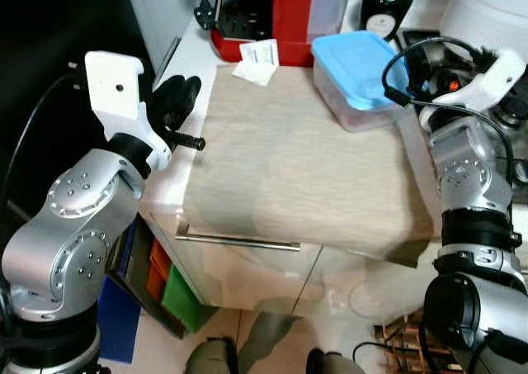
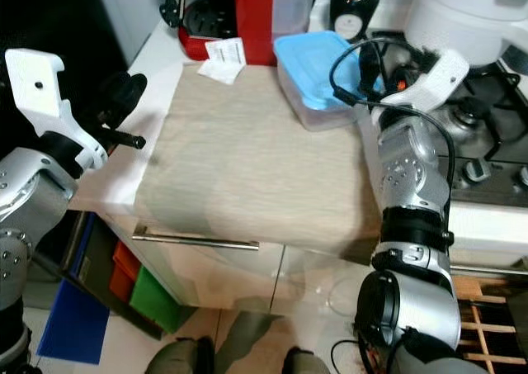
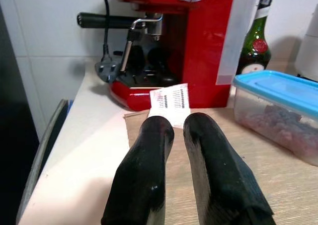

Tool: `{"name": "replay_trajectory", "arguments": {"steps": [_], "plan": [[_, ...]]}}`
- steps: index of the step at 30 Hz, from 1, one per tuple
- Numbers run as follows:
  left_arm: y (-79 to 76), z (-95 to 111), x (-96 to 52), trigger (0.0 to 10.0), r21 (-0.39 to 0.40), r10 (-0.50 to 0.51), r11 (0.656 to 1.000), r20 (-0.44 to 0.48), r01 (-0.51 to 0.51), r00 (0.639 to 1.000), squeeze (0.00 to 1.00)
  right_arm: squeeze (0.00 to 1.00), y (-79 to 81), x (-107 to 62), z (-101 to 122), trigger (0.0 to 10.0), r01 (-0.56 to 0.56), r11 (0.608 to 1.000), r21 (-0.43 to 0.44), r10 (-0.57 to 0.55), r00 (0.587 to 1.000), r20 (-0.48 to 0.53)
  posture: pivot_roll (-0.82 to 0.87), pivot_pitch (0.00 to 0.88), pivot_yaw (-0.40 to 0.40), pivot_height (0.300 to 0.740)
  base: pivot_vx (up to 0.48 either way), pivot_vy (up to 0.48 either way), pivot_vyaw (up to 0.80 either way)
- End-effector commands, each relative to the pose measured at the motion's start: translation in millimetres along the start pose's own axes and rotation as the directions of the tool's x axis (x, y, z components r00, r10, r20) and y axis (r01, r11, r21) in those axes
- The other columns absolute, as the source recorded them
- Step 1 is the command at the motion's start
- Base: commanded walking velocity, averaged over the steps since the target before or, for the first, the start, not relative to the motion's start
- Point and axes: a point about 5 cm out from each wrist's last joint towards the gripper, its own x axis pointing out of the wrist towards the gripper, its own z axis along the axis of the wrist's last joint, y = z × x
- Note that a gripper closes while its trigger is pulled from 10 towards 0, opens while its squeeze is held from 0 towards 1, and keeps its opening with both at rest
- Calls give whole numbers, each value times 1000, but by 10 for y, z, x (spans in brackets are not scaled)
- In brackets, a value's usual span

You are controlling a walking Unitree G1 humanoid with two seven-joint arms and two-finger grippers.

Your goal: Restocking fridge

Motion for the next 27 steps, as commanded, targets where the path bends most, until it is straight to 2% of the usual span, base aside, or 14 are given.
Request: {"name": "replay_trajectory", "arguments": {"steps": [1, 4, 5, 10, 14, 19, 20, 22, 25, 27], "plan": [[-4, 47, -24, 10000, -6, -4, 1000, 9, 4, 1000, 0, 0, 147, 52, 14, 10000, -70, 994, 82, 71, 997, -12, 203, 161, 34, 740, 0, 0, 0], [1, 51, -23, 10000, -21, 4, 1000, 11, -4, 1000, 0, 0, 257, 19, -66, 10000, -116, 979, 170, 126, 991, -53, 200, 156, 28, 740, 0, 0, 0], [-6, 46, -21, 10000, -23, 3, 1000, 10, -3, 1000, 0, 0, 354, -14, -101, 10000, -164, 967, 197, 181, 981, -69, 194, 152, 27, 740, 0, 0, 0], [-10, 37, -12, 10000, -27, 1, 1000, 7, -1, 1000, 0, 0, 480, -61, -152, 10000, -220, 951, 220, 243, 966, -87, 188, 150, 27, 740, 0, 0, 0], [-13, 15, 25, 10000, -38, -5, 999, 3, 5, 1000, 0, 0, 846, -318, -353, 10000, -364, 884, 293, 422, 891, -166, 165, 139, 21, 740, 0, 0, 0], [-18, 7, 39, 10000, -49, -7, 999, 3, 7, 1000, 0, 0, 943, -425, -414, 10000, -380, 863, 333, 456, 869, -189, 150, 134, 19, 740, 0, 0, 0], [-31, -1, 64, 10000, -59, -14, 998, 4, 15, 1000, 0, 0, 1066, -574, -494, 10000, -397, 838, 375, 495, 841, -216, 130, 128, 23, 740, 0, 0, 0], [-31, -1, 64, 10000, -59, -14, 998, 4, 15, 1000, 0, 0, 1066, -574, -494, 10000, -397, 838, 375, 495, 841, -216, 130, 128, 23, 740, 0, 0, 0], [-36, -5, 92, 10000, -69, -24, 997, 4, 24, 1000, 0, 0, 1165, -772, -614, 10000, -385, 813, 436, 522, 815, -253, 115, 123, 28, 740, 0, 0, 0], [-35, -4, 100, 10000, -71, -26, 997, 4, 26, 1000, 0, 0, 1184, -831, -659, 10000, -375, 807, 456, 526, 808, -266, 110, 123, 28, 740, 0, 0, 0]]}}
